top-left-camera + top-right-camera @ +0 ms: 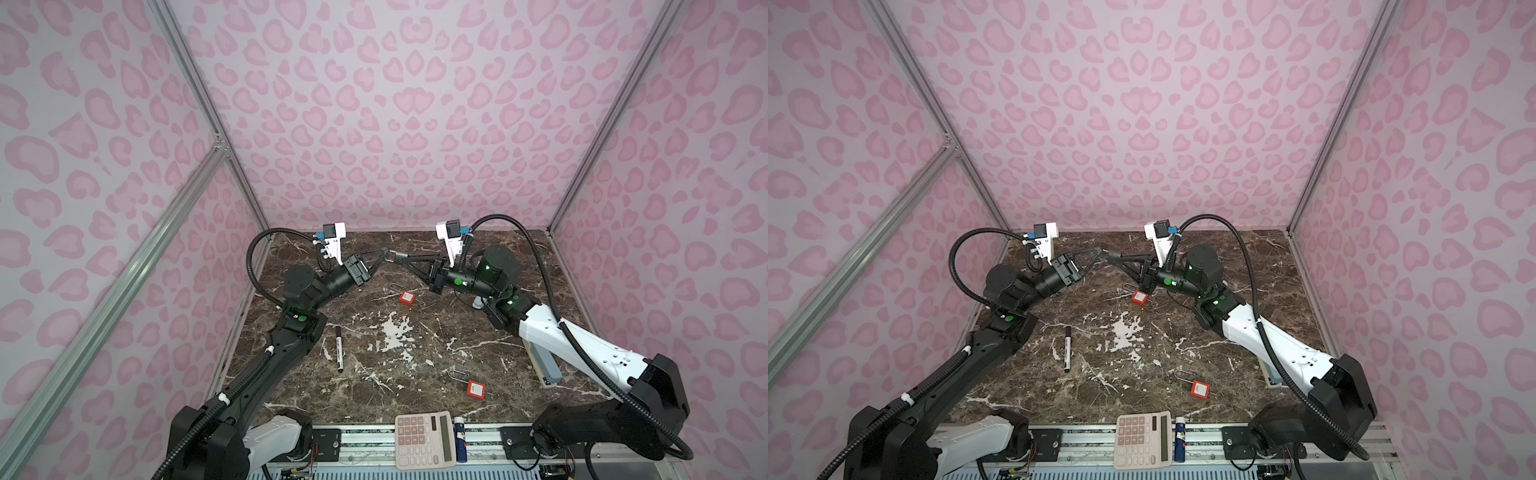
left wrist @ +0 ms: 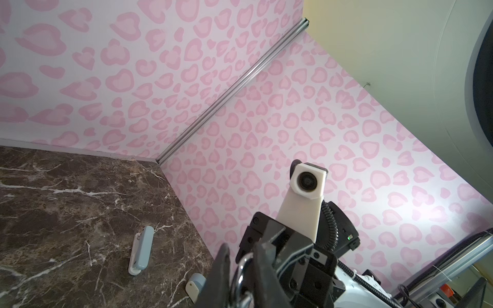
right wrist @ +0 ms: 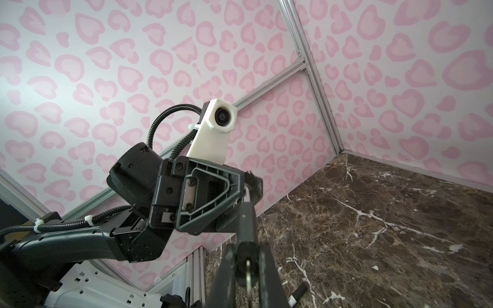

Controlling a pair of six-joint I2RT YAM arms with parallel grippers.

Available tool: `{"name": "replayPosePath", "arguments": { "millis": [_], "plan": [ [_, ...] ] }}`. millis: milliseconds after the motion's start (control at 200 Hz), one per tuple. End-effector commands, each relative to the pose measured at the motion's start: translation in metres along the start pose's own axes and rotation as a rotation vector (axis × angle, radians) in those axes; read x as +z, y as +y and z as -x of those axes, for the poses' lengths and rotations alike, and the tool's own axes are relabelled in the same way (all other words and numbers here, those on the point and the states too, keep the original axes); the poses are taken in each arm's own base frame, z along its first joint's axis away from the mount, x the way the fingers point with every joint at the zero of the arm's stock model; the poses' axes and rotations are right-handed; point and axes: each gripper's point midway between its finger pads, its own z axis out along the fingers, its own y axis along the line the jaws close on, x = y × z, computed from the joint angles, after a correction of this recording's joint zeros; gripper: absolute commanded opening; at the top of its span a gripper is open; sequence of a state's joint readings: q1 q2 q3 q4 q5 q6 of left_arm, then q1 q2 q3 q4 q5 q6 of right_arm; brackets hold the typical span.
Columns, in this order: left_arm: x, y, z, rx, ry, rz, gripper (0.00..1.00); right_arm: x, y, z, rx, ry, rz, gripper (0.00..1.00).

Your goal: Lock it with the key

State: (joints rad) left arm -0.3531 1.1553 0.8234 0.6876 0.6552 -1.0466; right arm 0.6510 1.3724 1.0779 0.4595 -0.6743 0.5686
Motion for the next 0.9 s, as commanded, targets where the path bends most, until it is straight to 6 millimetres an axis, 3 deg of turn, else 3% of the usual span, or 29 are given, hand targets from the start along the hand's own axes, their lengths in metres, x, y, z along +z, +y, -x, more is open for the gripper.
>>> {"name": "replayPosePath", "arguments": {
  "millis": [0,200,895],
  "plan": [
    [0.001,-0.009,0.004,0.028,-0.007,-0.031,0.14,-0.002,0.012,0.012,-0.004,-0.044,0.057,0.0],
    [0.0,-0.01,0.003,0.034,-0.002,-0.037,0.03,-0.003,0.015,0.017,0.052,-0.054,0.106,0.0],
    [-0.01,-0.027,0.0,0.129,-0.011,-0.079,0.04,0.007,0.031,0.022,0.185,-0.026,0.262,0.0]
  ]
}}
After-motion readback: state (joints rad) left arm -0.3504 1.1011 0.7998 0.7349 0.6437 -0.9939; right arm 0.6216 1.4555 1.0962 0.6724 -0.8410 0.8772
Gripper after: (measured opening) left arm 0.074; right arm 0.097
